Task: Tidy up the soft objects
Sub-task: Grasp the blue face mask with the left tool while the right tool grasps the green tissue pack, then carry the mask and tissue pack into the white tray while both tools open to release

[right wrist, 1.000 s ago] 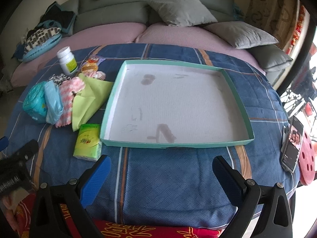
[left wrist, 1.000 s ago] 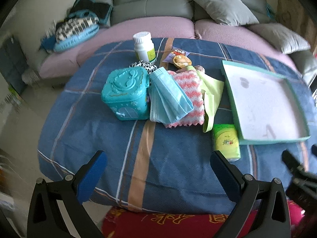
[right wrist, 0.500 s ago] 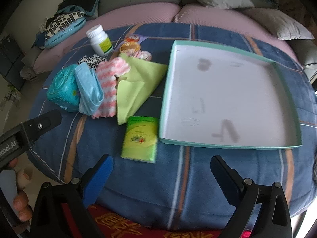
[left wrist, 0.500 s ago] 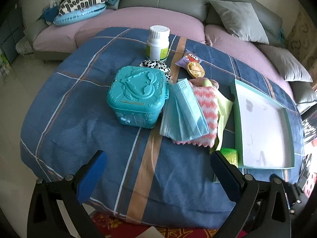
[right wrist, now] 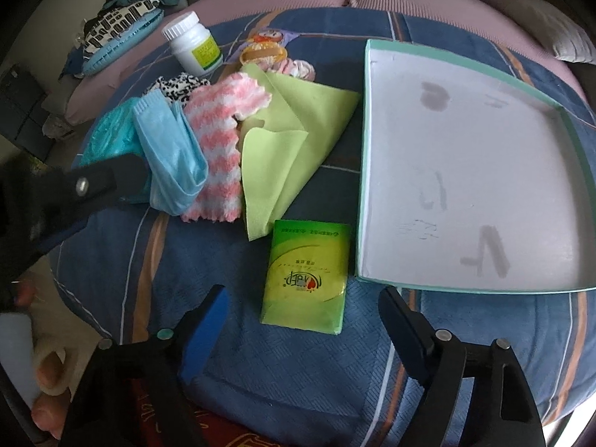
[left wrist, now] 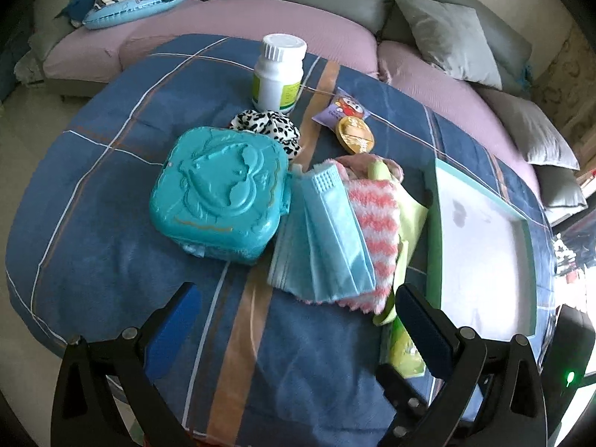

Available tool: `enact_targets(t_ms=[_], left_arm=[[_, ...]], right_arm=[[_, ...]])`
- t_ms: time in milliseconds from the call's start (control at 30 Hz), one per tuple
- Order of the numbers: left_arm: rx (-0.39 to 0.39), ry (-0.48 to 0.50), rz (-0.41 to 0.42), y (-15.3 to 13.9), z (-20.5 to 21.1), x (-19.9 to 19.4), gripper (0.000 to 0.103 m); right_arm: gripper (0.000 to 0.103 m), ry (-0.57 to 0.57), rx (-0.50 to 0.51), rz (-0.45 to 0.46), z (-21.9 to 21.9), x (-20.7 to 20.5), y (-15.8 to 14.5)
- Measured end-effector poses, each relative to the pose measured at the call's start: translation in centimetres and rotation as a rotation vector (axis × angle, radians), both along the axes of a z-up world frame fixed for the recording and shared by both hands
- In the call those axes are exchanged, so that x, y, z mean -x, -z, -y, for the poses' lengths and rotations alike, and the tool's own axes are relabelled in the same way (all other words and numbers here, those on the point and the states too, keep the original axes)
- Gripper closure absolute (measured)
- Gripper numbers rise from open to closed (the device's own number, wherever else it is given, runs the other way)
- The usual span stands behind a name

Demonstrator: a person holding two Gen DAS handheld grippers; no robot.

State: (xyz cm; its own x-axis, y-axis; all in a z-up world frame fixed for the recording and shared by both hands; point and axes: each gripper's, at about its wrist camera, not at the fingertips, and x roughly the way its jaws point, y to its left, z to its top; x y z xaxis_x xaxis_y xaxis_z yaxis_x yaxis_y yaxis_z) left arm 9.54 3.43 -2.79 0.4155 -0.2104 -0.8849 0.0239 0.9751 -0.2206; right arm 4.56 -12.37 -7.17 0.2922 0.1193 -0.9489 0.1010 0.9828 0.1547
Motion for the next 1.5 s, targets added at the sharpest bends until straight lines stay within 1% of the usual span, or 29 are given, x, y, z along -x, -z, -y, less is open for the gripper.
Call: enact_targets(t_ms=[67,133,167,200,267,333,367,400,433,467,533,567,633,667,733,833,867,1167,1300,1367,1400,1433,1500], left_arm=[[0.004,-0.014,-0.008,0.1,0.1,-0.5,0.0],[0.008,-0.022,-0.015,0.3,0.4,-1.1,0.0],[0.011,-0.022,-0.016,0.4,0.5,-1.3,0.0],[0.017,-0.022,-0.016,0.5,0.6,-1.5,0.002],[0.018,-0.027,-0.017,0.6,0.9,-1.7,0.008],[0.013,-0.03,-0.025,0.9,1.2,-2.0,0.022],[0.018,-0.03,-0.032,1.1,1.3,-2.1,0.024],[0.032,-0.03,-0.04,1.4,1.4,-2.2,0.03],[0.041,-0.031,-0.044,1.6,1.4,-2.3,0.038],[0.048,-0.03,-0.05,1.8,1.5,-2.4,0.041],[0.06,-0.027,-0.062,2.3,1.5,-2.4,0.055],[0.072,-0.026,-0.067,2.5,1.5,-2.5,0.059],[0.086,-0.029,-0.076,2.8,1.4,-2.5,0.074],[0.092,-0.032,-0.079,2.9,1.4,-2.4,0.077],[0.102,-0.037,-0.079,3.1,1.2,-2.2,0.088],[0.104,-0.047,-0.071,3.3,0.9,-1.9,0.093],[0.104,-0.048,-0.067,3.2,0.8,-1.7,0.093],[0.104,-0.052,-0.017,1.7,0.2,0.2,0.094],[0.112,-0.053,0.015,0.5,0.0,1.4,0.095],[0.119,-0.05,0.033,-0.2,0.0,1.7,0.095],[0.121,-0.048,0.044,-0.7,0.0,2.0,0.095],[0.123,-0.048,0.058,-1.2,0.0,2.3,0.095],[0.125,-0.041,0.089,-2.4,0.2,2.6,0.095]], right_arm=[[0.03,-0.003,-0.005,-0.01,0.0,-0.2,0.4],[0.031,0.003,-0.002,-0.021,0.0,-0.4,0.8],[0.035,0.006,-0.006,-0.024,0.1,-0.5,1.1],[0.042,0.01,-0.012,-0.029,0.2,-0.7,1.4],[0.043,0.015,-0.02,-0.042,0.7,-0.7,1.9],[0.046,0.016,-0.03,-0.049,0.7,-0.7,2.5],[0.049,0.016,-0.035,-0.05,0.7,-0.8,2.7],[0.05,0.018,-0.039,-0.05,0.8,-0.7,3.0],[0.051,0.019,-0.041,-0.051,0.9,-0.6,3.1],[0.051,0.021,-0.045,-0.052,1.0,-0.7,3.3],[0.051,0.024,-0.052,-0.053,1.4,-0.7,3.7],[0.052,0.024,-0.053,-0.053,1.5,-0.7,3.8],[0.052,0.024,-0.055,-0.051,1.7,-0.8,4.5],[0.052,0.024,-0.056,-0.051,1.8,-0.9,4.7],[0.052,0.027,-0.063,-0.051,2.3,-1.2,4.9],[0.053,0.032,-0.07,-0.05,2.9,-0.9,4.8],[0.053,0.032,-0.069,-0.051,2.6,-0.5,4.0],[0.053,0.039,-0.103,0.007,3.2,2.0,2.2],[0.053,0.034,-0.123,0.04,3.3,3.8,1.1],[0.053,0.033,-0.142,0.063,4.1,4.3,0.4],[0.053,0.035,-0.146,0.081,4.3,4.8,-0.6],[0.053,0.036,-0.145,0.091,4.4,5.2,-1.0],[0.053,0.047,-0.125,0.133,5.0,5.9,-2.5]])
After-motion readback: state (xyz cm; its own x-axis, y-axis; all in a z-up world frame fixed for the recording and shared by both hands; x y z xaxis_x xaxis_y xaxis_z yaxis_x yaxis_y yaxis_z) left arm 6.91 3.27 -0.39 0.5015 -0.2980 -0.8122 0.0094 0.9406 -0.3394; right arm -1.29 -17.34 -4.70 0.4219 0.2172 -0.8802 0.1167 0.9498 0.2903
